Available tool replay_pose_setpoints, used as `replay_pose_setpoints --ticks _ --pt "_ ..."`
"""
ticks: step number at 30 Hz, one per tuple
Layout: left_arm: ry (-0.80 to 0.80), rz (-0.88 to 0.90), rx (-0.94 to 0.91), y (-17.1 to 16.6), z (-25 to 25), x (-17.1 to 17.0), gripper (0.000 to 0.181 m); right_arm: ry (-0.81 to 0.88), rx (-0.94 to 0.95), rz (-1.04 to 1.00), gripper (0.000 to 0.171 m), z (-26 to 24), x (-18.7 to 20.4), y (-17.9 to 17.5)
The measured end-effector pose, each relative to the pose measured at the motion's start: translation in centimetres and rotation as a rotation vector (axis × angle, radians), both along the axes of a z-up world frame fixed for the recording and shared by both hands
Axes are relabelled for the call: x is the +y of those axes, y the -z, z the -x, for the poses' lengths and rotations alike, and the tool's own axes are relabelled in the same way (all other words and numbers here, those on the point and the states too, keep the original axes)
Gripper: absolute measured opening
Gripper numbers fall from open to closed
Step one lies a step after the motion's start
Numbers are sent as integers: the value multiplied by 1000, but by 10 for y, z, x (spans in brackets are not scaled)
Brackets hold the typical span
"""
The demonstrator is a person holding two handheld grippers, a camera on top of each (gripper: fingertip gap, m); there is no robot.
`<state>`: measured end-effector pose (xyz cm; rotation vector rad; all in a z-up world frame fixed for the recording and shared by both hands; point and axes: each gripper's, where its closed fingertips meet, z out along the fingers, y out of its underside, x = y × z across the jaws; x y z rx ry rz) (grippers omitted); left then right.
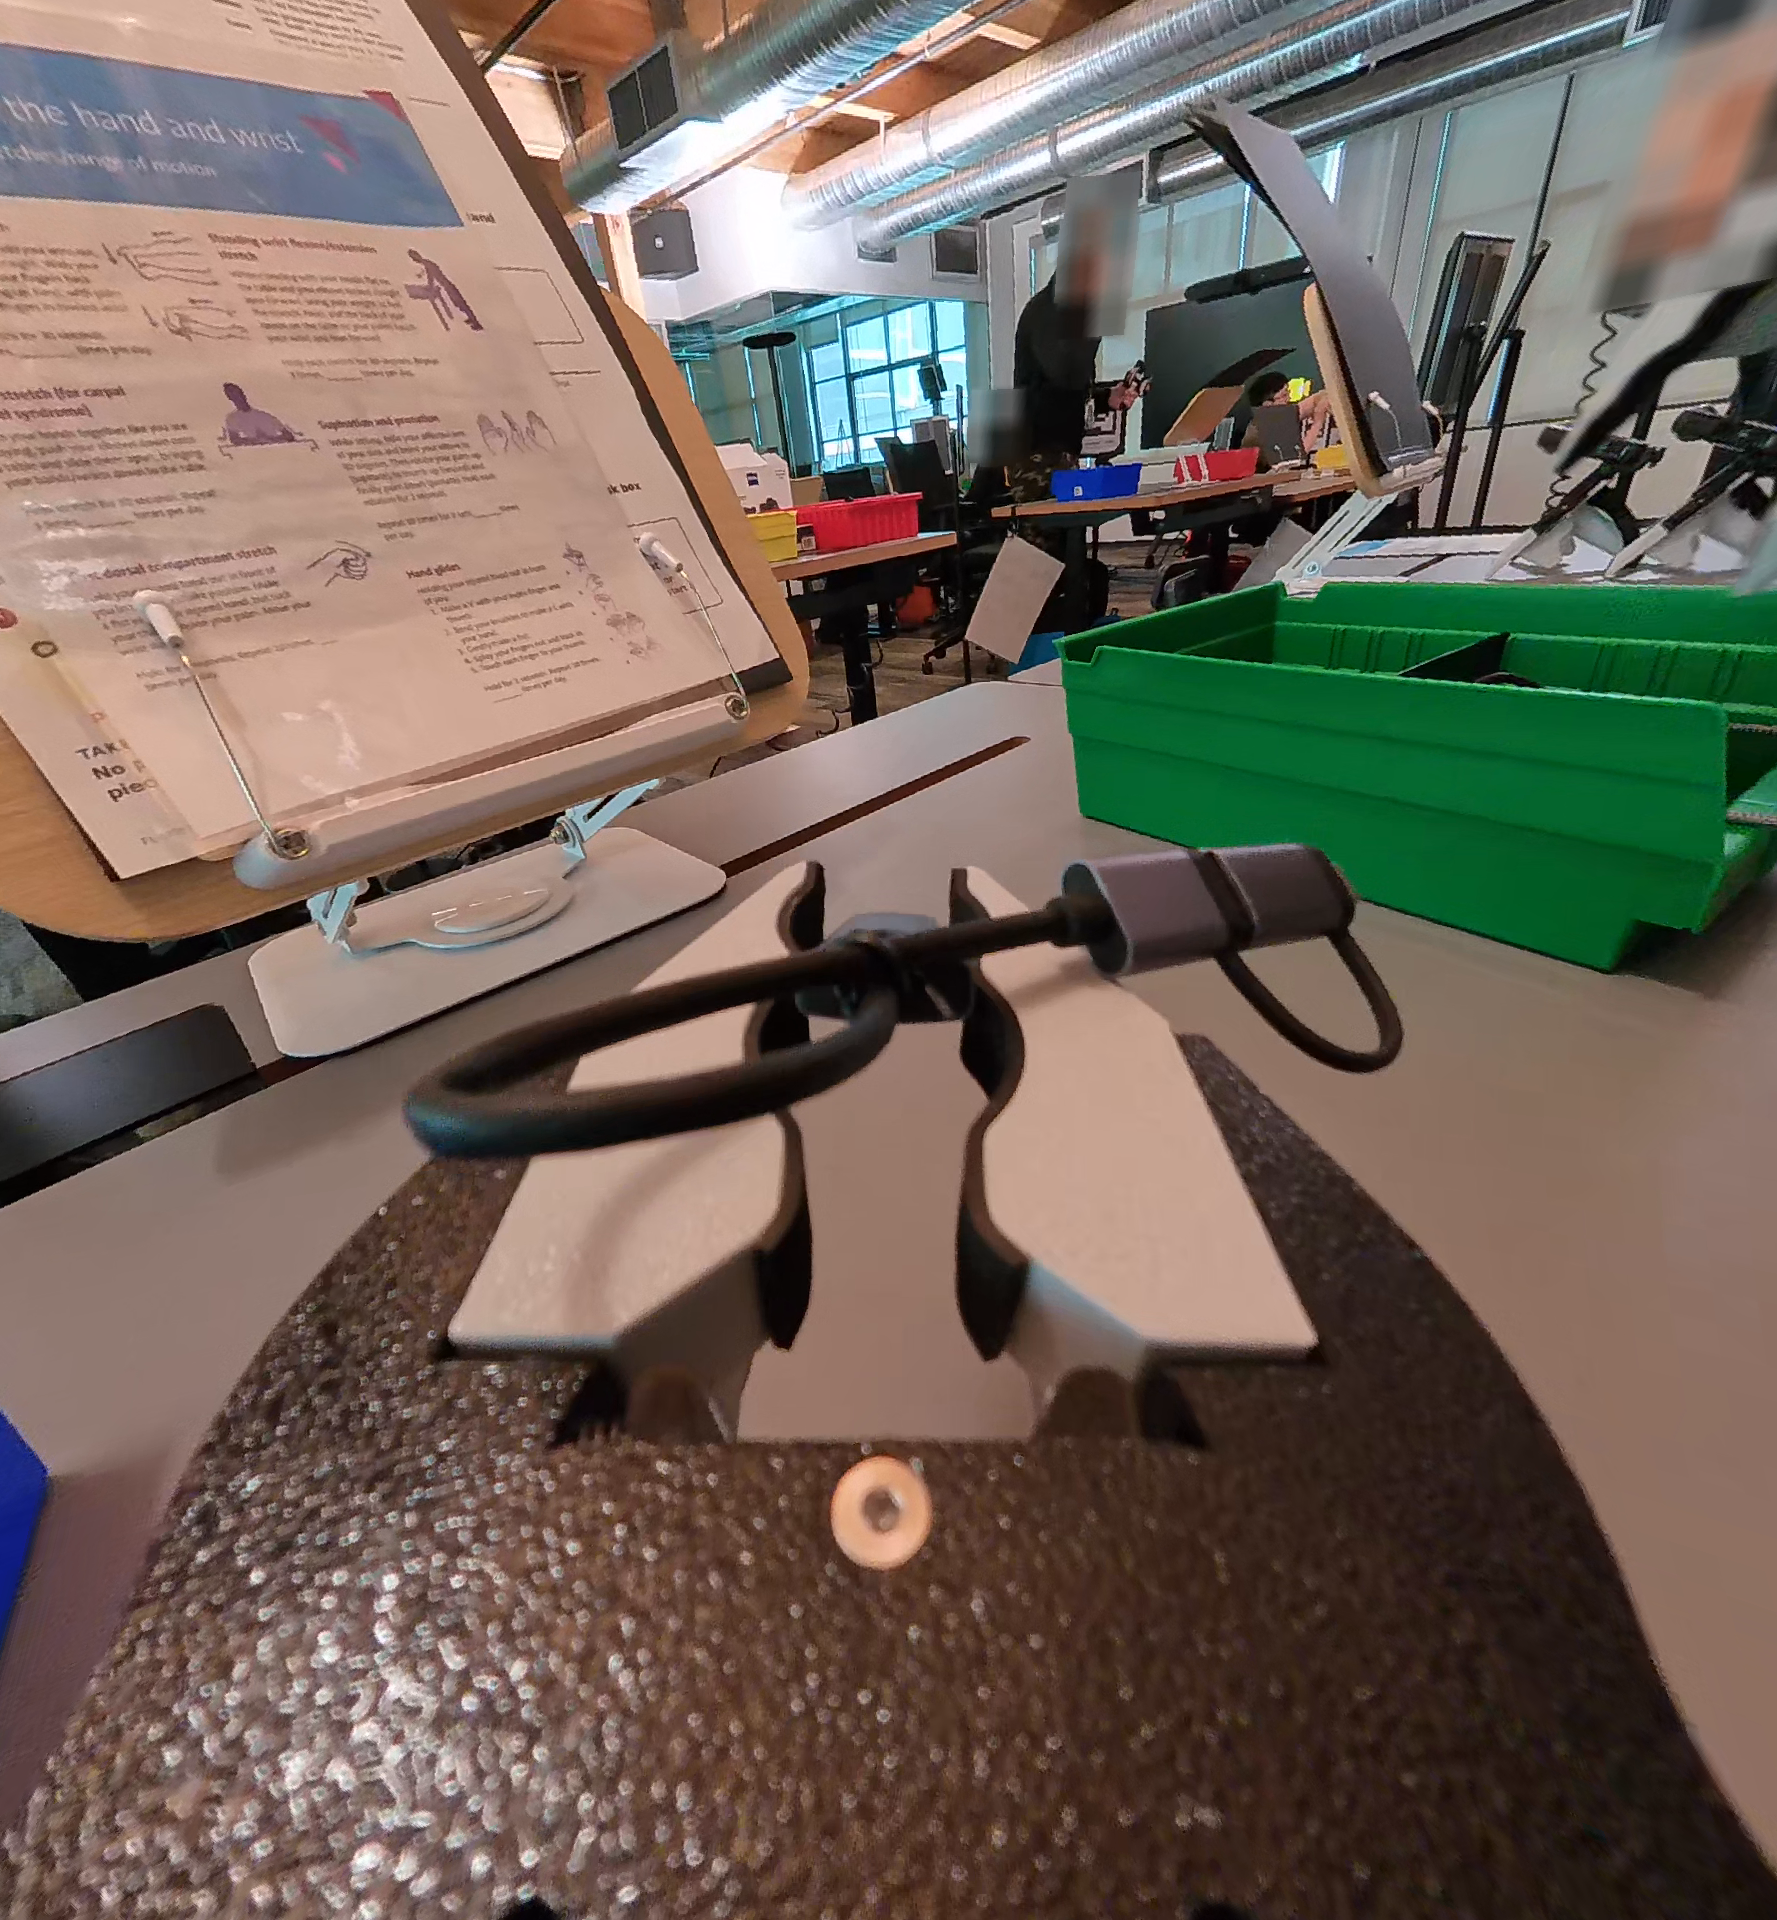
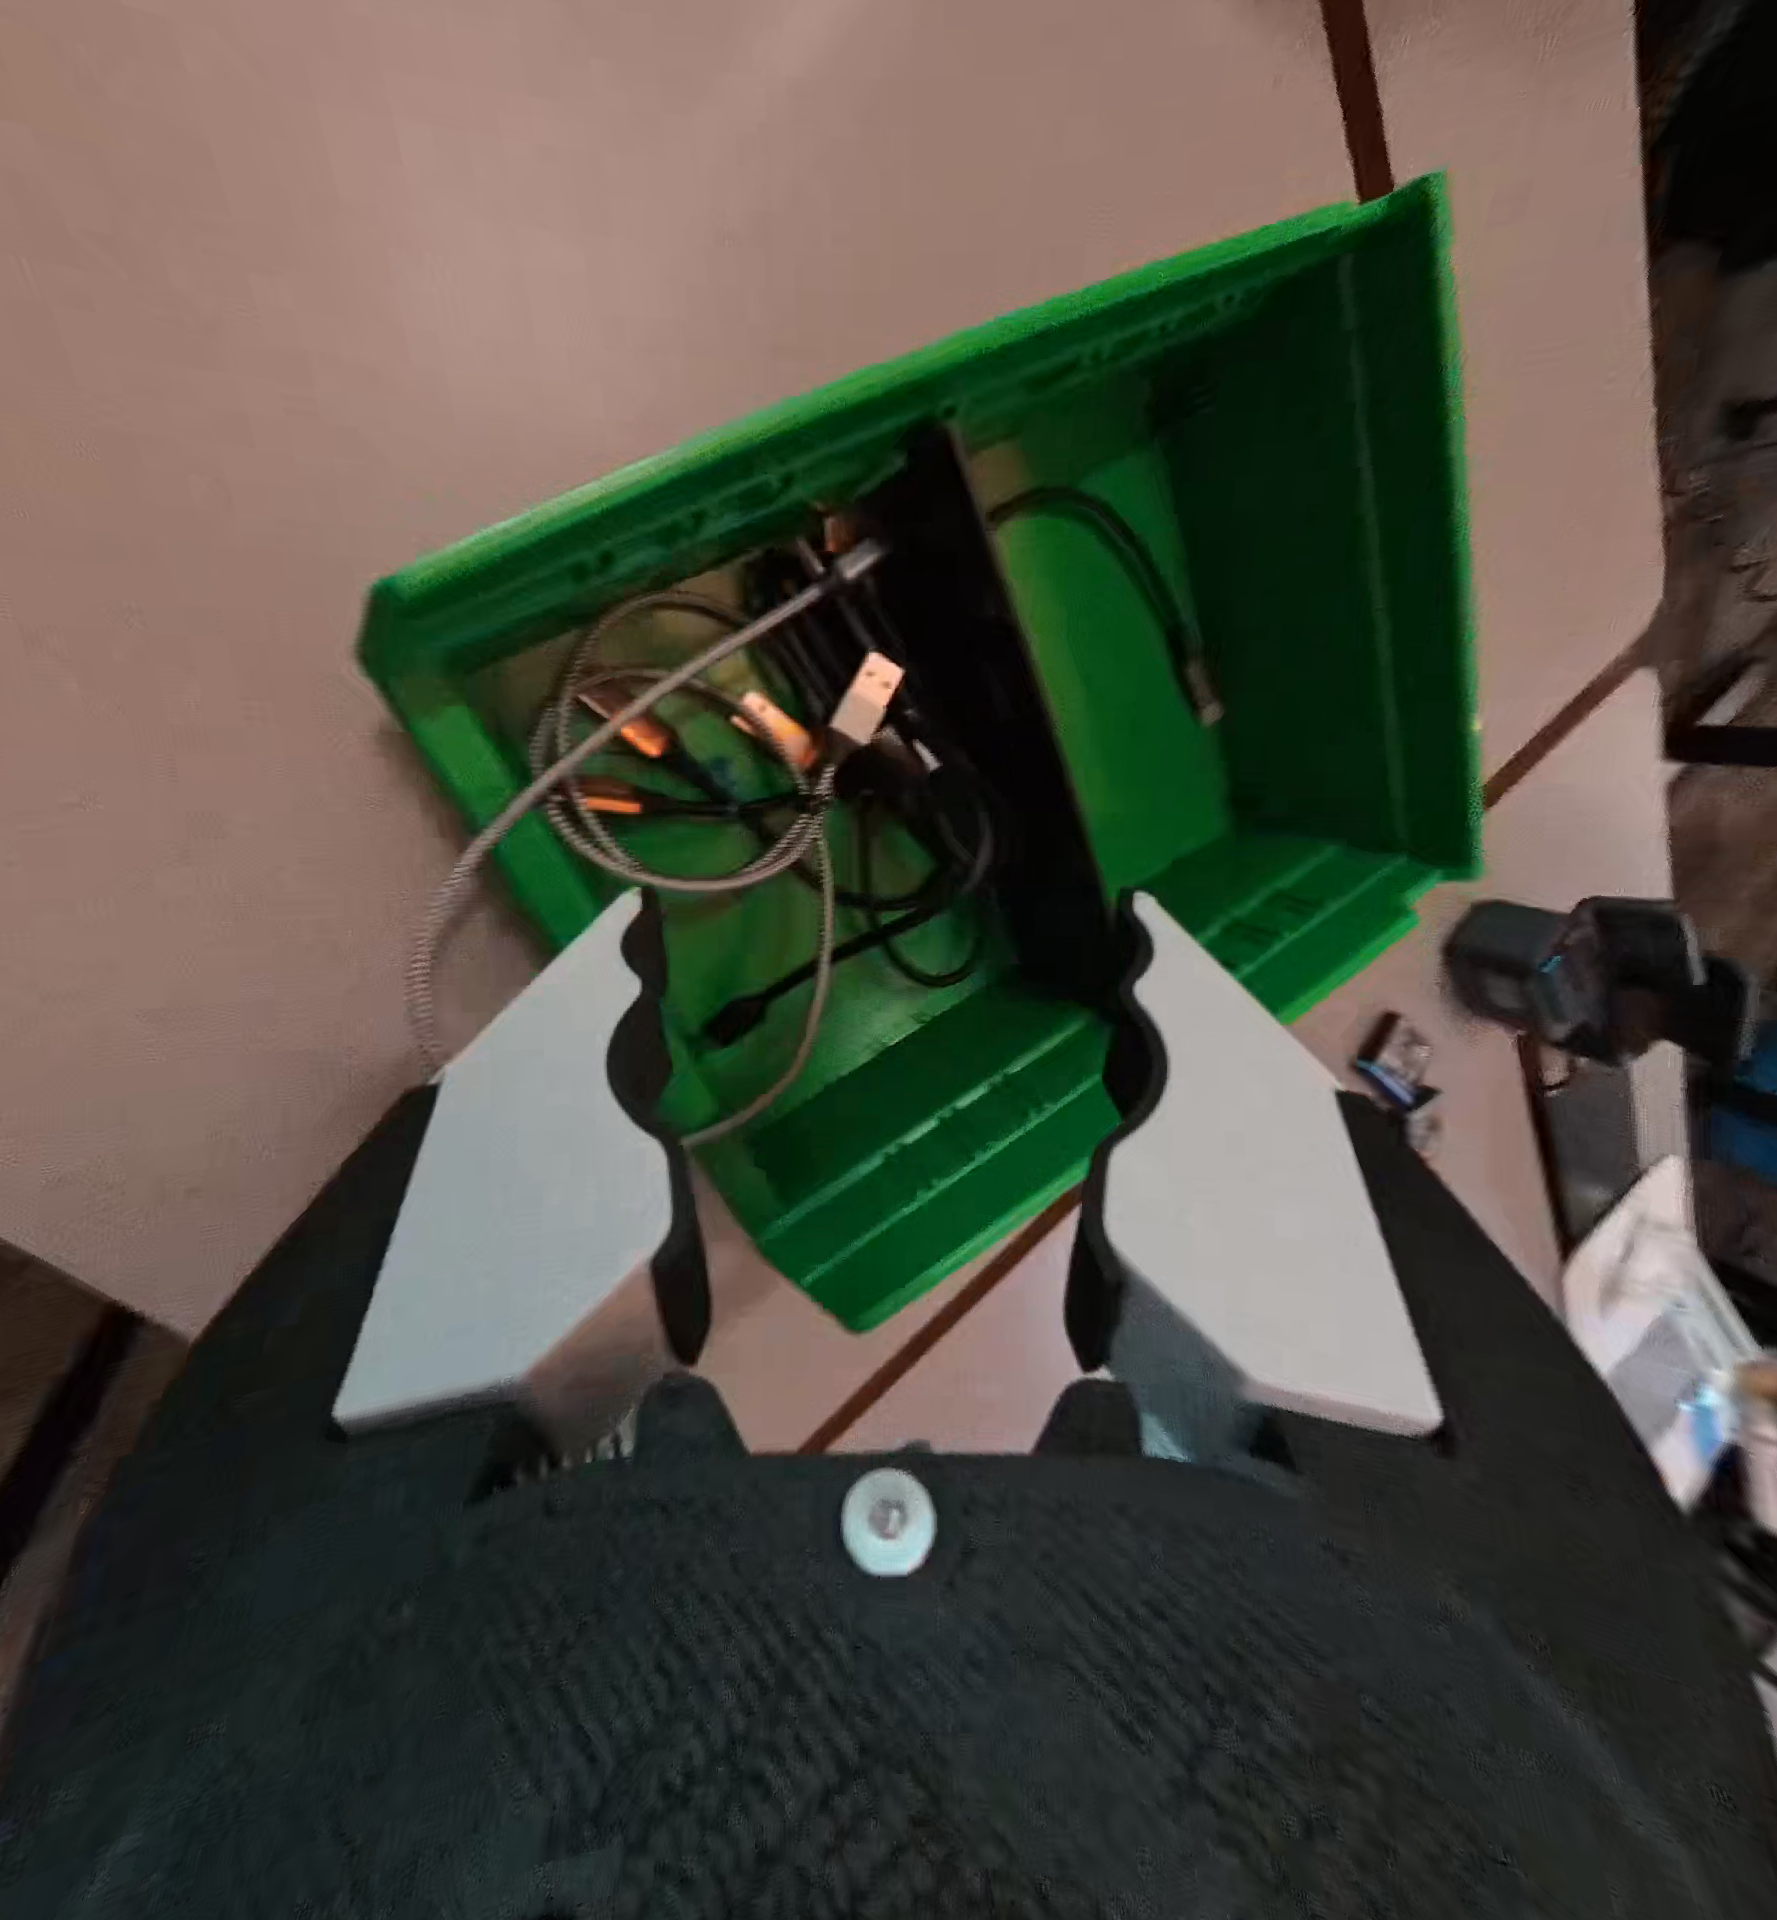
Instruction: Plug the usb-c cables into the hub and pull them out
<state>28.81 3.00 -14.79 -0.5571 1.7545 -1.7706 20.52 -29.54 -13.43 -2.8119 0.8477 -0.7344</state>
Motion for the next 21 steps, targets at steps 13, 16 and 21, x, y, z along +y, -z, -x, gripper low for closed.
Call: replay_pose_setpoints --ticks 13,16,21 --pt "11 13 25 4 0 -1 21 -34 -80 -2 40 69 30 97" --pt "15 9 21 4 1 -2 21 -68 -150 65 15 60 23 86" --pt "41 7 13 1 5 -6 21 -54 -335 65 2 31 19 45"
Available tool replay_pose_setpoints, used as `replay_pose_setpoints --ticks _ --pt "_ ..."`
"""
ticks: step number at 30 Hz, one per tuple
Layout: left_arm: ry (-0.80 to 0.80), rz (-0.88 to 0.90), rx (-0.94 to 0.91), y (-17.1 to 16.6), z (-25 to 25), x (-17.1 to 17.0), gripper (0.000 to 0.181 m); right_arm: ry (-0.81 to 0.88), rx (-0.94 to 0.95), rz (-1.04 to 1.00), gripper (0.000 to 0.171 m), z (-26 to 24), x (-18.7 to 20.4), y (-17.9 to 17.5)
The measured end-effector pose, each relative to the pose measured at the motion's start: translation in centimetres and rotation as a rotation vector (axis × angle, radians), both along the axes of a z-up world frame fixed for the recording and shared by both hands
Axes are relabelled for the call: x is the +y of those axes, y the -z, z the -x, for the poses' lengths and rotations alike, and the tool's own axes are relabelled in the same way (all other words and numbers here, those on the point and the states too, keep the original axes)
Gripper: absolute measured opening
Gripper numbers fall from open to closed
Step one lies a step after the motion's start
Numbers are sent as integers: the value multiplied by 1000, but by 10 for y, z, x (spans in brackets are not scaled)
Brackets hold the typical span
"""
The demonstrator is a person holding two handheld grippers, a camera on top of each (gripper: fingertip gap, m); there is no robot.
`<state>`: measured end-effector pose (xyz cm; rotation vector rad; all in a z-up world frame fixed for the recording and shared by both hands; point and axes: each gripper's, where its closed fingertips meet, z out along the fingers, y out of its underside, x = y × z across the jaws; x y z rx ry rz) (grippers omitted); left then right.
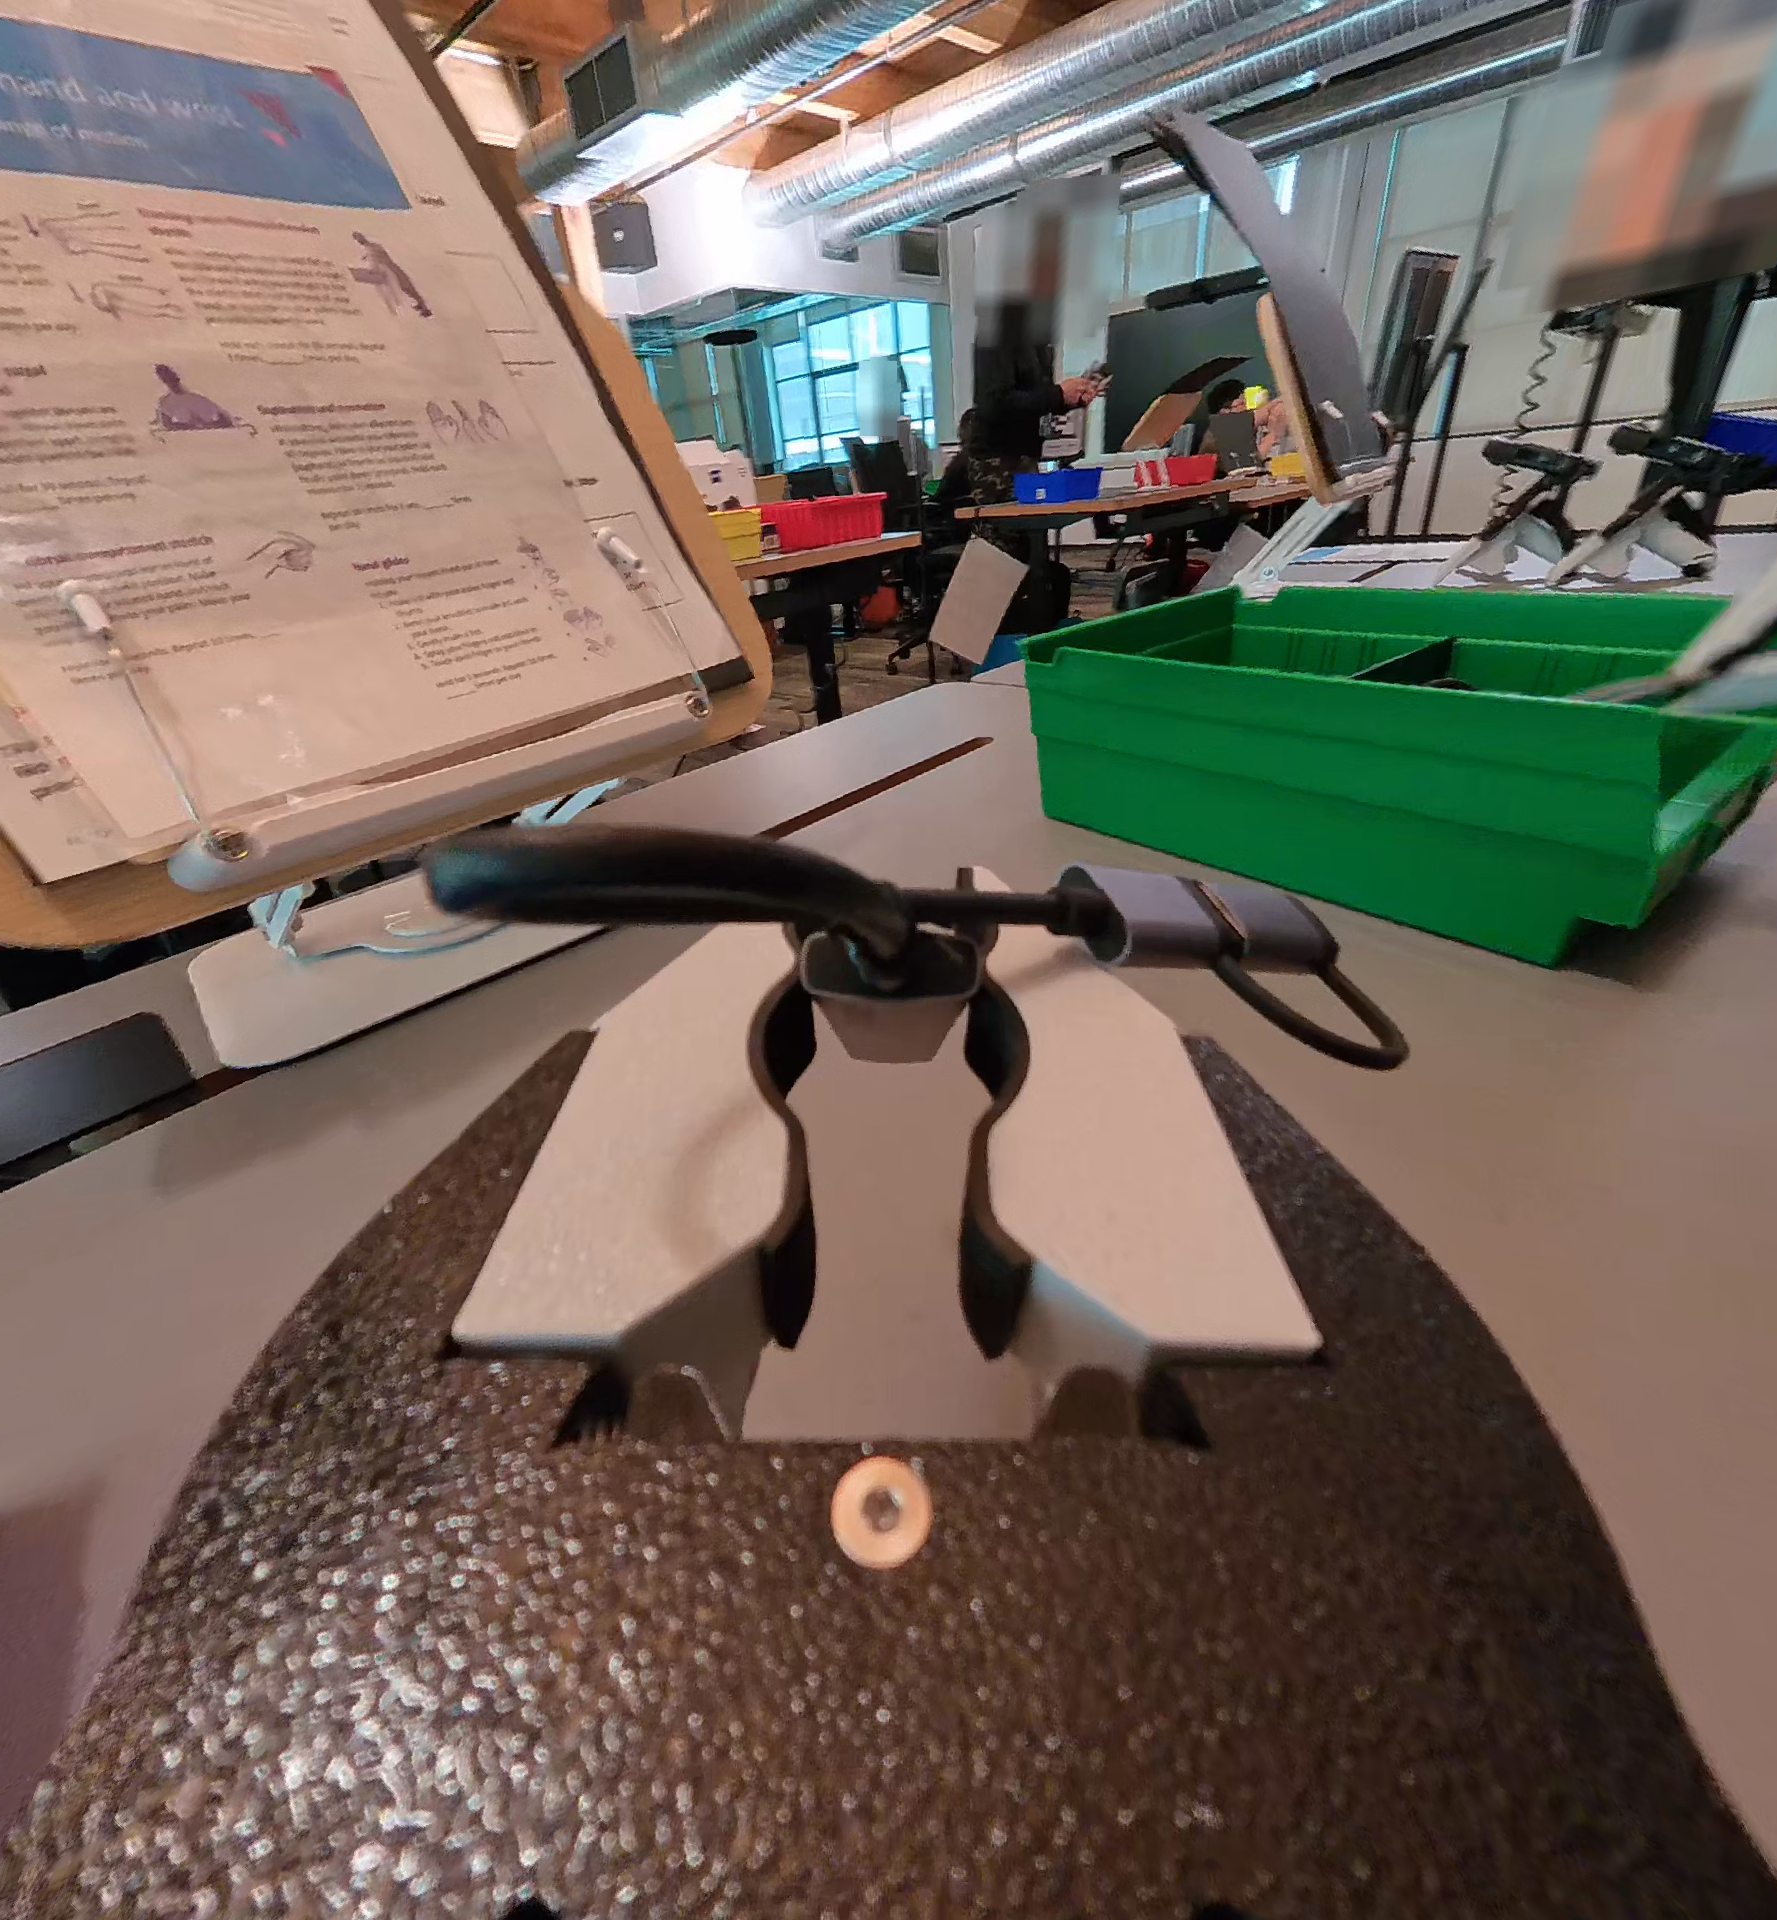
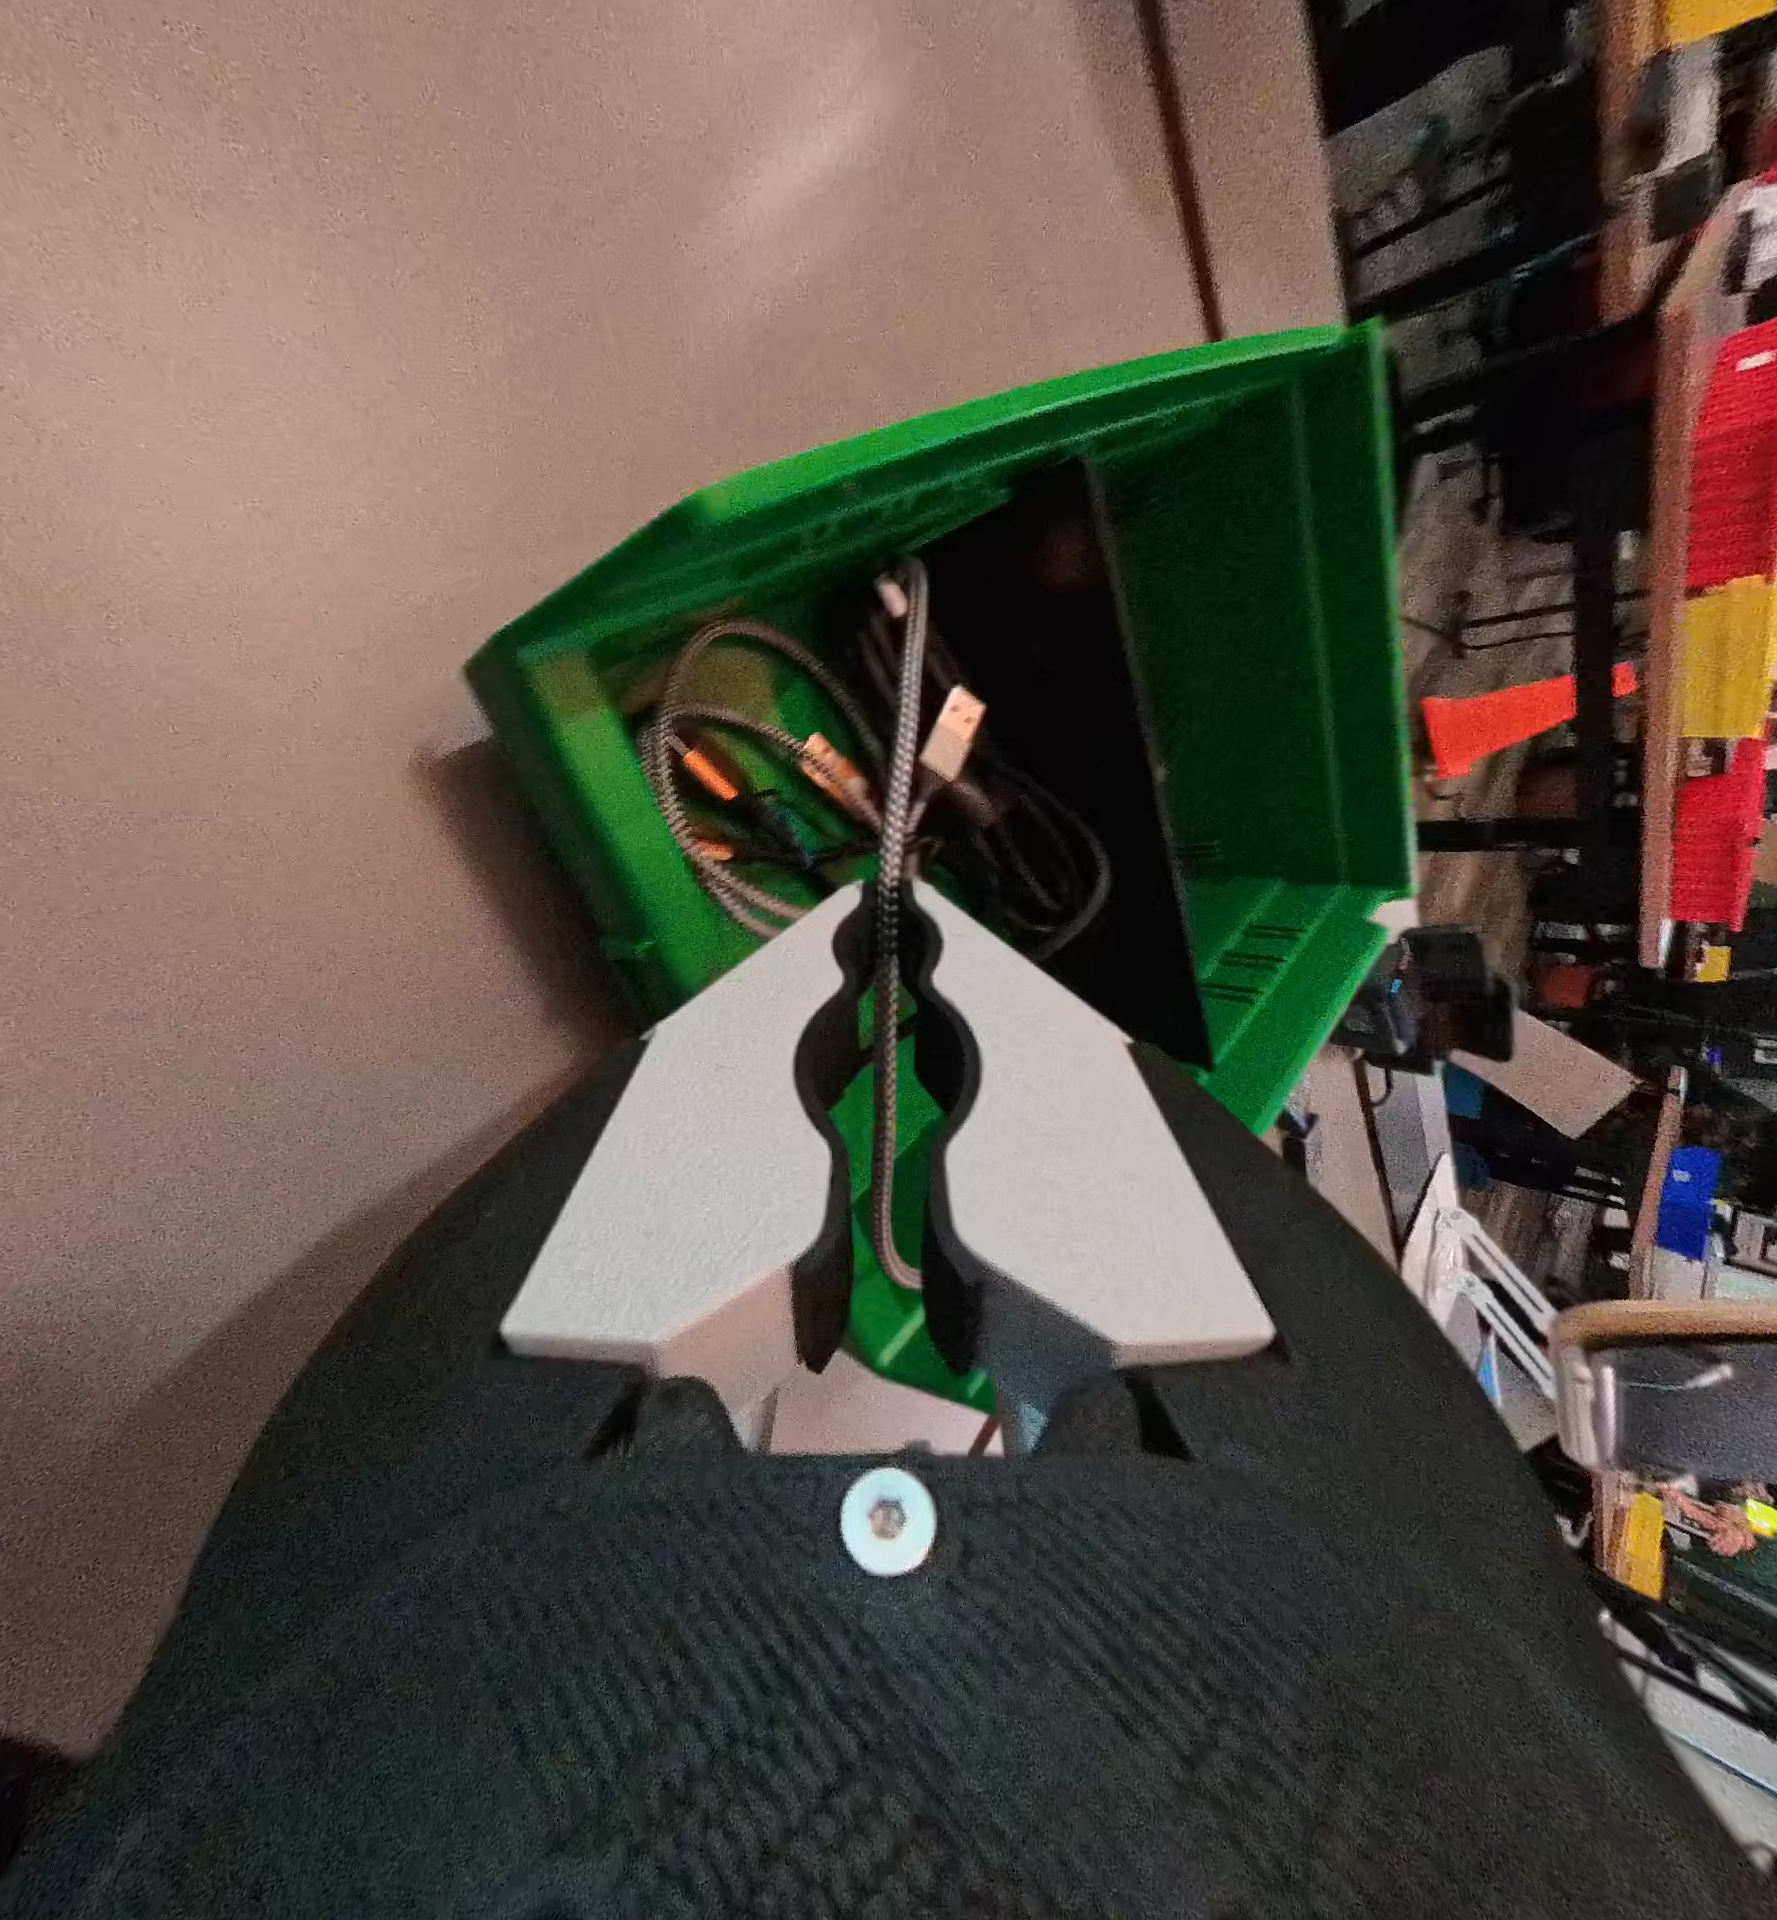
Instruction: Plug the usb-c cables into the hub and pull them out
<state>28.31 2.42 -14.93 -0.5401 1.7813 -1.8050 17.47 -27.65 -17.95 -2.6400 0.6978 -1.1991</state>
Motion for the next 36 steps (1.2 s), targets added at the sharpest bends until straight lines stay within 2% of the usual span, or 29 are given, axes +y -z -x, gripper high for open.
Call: replay_pose_setpoints --ticks 2,4,10,14,17,21,23,25,27,29,32,36 --pt "38 8 -9 -4 6 -5 21 33 -34 -56 1 -17 -1 -8" --pt "81 23 -17 -9 13 -9 21 33 37 -121 3 -28 3 6" --pt "168 79 -3 -19 24 -12 21 -48 301 -153 46 -22 17 40" --pt "197 108 13 -22 26 -13 21 -23 302 -108 51 -30 7 49" --pt "205 89 16 -17 27 -15 21 -41 260 -122 61 -28 10 33" --pt "261 97 28 -17 33 -20 21 -56 230 -296 99 -19 27 0" --pt "313 110 38 -18 39 -23 21 -61 178 -421 109 -19 38 -22" --pt "412 157 60 -22 51 -27 21 -131 102 -631 111 -18 70 -50" --pt "532 241 90 -32 65 -28 21 -289 79 -877 103 -2 121 -73" --pt "652 321 123 -41 79 -27 21 -397 51 -1027 95 9 165 -79" --pt "790 388 138 -50 95 -24 22 -478 -7 -1113 86 14 216 -62" --pt "921 402 109 -54 117 -23 21 -522 42 -1203 70 13 261 -34"
